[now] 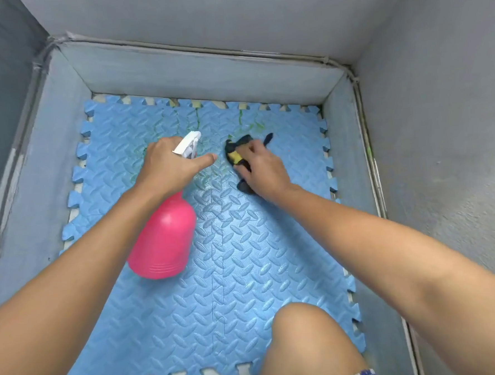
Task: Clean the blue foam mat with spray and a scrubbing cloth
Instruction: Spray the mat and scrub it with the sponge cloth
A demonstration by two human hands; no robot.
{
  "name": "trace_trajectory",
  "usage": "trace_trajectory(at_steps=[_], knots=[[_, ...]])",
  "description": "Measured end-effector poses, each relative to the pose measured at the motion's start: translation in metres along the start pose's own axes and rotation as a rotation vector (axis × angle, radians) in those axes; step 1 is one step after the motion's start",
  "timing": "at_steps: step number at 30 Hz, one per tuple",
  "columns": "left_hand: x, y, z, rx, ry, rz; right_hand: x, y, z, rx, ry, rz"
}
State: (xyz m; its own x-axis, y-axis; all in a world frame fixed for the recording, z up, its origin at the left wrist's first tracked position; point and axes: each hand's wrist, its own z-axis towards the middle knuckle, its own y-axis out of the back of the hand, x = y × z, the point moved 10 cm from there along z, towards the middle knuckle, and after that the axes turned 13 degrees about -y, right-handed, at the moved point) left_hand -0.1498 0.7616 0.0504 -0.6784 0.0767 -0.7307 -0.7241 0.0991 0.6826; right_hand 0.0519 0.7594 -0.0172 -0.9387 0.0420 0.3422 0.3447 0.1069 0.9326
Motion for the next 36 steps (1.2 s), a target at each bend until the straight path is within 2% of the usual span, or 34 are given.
trace_trajectory(at_steps=[2,3,5,7,11,13,14,16,20,23,25,29,30,33,36], knots=[[0.007,-0.001,0.004,0.008,0.027,-0.014,0.039,-0.022,-0.042,0.120,0.323,-0.061],[0.009,-0.001,0.004,0.012,0.037,-0.020,0.042,-0.027,-0.057,0.147,0.427,-0.083],[0.011,-0.004,0.004,0.024,0.052,-0.041,0.024,-0.018,-0.053,0.118,0.459,-0.101],[0.007,-0.007,0.004,0.036,0.055,-0.044,-0.020,0.006,-0.013,0.023,0.245,-0.101],[0.006,-0.010,0.004,0.045,0.062,-0.017,-0.123,0.051,0.077,-0.188,-0.405,-0.009],[0.011,-0.012,0.004,0.050,0.083,-0.043,-0.126,0.053,0.103,-0.202,-0.556,0.010],[0.013,-0.012,0.004,0.053,0.092,-0.049,-0.112,0.048,0.111,-0.189,-0.560,0.021],[0.016,-0.011,0.004,0.057,0.115,-0.062,-0.061,0.032,0.120,-0.144,-0.435,0.043],[0.017,-0.006,0.005,0.043,0.125,-0.075,0.045,-0.006,0.096,0.002,0.020,0.038],[0.019,-0.002,0.006,0.057,0.132,-0.066,0.057,-0.011,0.069,0.117,0.214,-0.001],[0.023,0.001,0.006,0.054,0.152,-0.068,0.015,0.003,0.076,0.065,0.124,-0.008],[0.027,-0.006,0.007,0.074,0.183,-0.084,-0.149,0.062,0.100,-0.172,-0.486,0.023],[0.028,-0.012,0.008,0.092,0.190,-0.074,-0.168,0.067,0.099,-0.178,-0.533,0.035],[0.038,-0.025,0.001,0.187,0.256,0.040,-0.170,0.064,0.094,-0.136,-0.509,0.007],[0.050,-0.024,-0.016,0.188,0.318,0.133,-0.165,0.060,0.091,-0.155,-0.513,0.027]])
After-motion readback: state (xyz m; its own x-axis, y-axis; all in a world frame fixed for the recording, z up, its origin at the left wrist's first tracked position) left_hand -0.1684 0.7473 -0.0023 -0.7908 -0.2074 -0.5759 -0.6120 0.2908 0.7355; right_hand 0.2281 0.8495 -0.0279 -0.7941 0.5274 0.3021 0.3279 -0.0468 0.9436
